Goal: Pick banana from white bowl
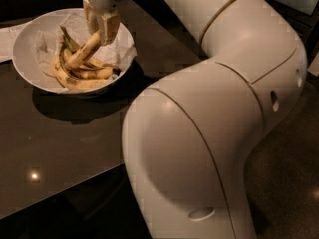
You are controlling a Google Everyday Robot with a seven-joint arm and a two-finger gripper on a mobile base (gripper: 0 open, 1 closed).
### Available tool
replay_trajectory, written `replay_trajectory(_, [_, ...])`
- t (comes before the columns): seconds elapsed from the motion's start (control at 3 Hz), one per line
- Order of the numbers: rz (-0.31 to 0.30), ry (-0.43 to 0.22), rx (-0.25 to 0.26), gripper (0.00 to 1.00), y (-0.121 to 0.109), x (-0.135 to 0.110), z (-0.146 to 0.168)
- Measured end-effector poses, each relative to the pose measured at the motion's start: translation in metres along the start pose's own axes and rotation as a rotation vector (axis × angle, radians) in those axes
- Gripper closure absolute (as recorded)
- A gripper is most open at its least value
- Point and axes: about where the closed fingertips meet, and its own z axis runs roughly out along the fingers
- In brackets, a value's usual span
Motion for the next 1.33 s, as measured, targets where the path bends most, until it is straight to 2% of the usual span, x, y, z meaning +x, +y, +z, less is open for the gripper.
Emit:
replay_trajectory(0.33, [0.001,0.008,0.012,1.00,-0.001,-0.003,-0.006])
replay_trajectory(1.0, [0.050,0.036,0.076,1.00,0.008,-0.012,-0.044])
replay_trajectory(1.33, [0.073,0.071,0.113,1.00,0.017,-0.014,-0.066])
